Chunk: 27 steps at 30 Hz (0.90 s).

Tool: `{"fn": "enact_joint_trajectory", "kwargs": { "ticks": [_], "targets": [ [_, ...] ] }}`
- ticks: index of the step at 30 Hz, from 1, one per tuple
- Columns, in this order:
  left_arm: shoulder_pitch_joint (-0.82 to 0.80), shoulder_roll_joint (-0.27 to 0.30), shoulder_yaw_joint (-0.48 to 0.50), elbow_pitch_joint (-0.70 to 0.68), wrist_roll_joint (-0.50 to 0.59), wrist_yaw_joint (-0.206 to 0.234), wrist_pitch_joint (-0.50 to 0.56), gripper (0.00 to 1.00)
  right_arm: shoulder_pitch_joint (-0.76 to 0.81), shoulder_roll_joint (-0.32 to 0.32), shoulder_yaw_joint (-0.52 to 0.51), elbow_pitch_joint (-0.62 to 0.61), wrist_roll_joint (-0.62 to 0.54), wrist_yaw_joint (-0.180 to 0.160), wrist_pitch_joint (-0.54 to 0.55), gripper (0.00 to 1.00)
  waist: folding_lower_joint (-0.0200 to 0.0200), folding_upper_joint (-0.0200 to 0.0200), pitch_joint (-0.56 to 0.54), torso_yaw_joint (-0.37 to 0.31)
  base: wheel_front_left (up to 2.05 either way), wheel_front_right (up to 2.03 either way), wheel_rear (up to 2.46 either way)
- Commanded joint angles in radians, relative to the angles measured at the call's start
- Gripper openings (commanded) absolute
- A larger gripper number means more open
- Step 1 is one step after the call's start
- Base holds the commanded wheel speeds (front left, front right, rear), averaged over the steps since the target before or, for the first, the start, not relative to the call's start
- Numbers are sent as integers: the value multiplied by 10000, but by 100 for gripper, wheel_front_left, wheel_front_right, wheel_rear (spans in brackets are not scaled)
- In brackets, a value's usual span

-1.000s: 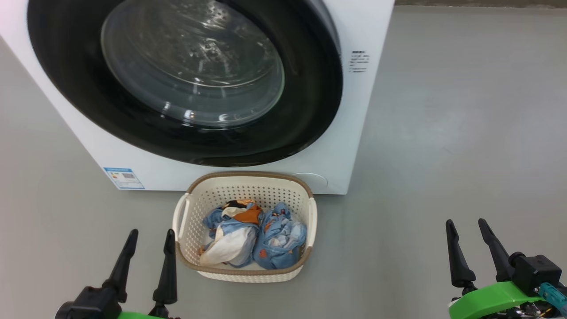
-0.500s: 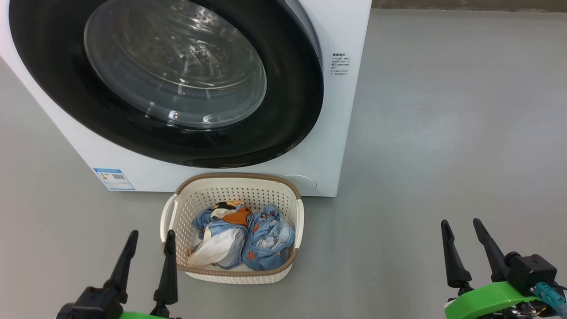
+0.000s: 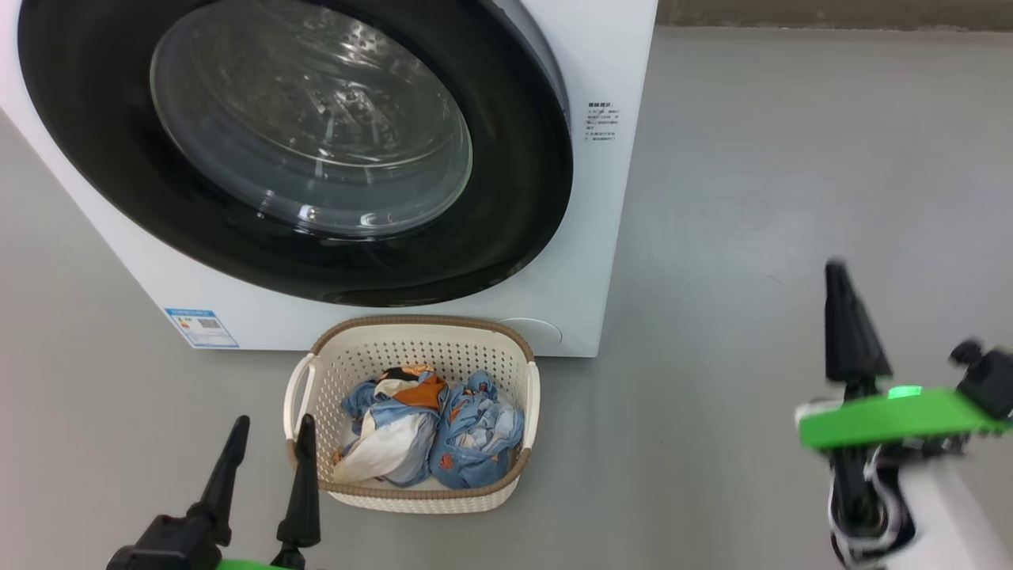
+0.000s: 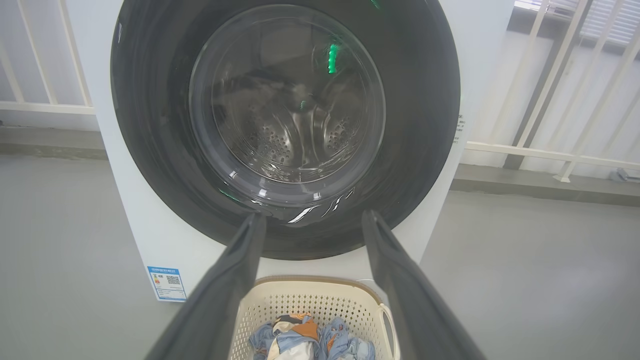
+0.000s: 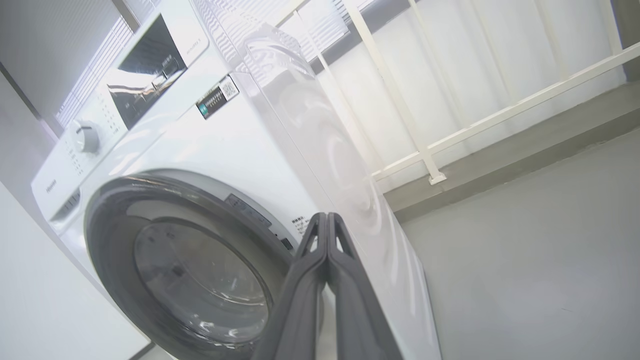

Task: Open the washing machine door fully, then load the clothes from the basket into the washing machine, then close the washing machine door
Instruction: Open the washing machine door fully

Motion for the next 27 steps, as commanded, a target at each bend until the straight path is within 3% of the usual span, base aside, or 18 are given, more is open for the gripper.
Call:
{"fn": "enact_joint_trajectory", "kwargs": {
  "ticks": [1,9,17,22,27],
  "targets": [
    [-166,89,270,-188,-153,-21,-65,100,-654,-13,204,-394,531,56,-105,0,0,0,17,-4,0,0,0],
    [-438,89,-46,-164,-271,-21,-65,100,-2790,-262,210,-698,4047,56,-105,0,0,0,265,302,0,0,0],
    [-752,89,-408,-182,-471,-20,-65,100,-4441,-1627,1366,-310,7510,56,26,0,0,0,910,975,0,0,0],
    [-1040,89,-729,-132,-584,-20,-65,100,-5311,-2352,1798,-181,9329,56,1348,0,0,0,1445,1411,0,0,0],
    [-1391,89,-984,-162,-725,-20,-65,100,-6023,-2861,1728,20,10158,56,2970,0,0,0,2017,1789,0,0,0]
  ]
}}
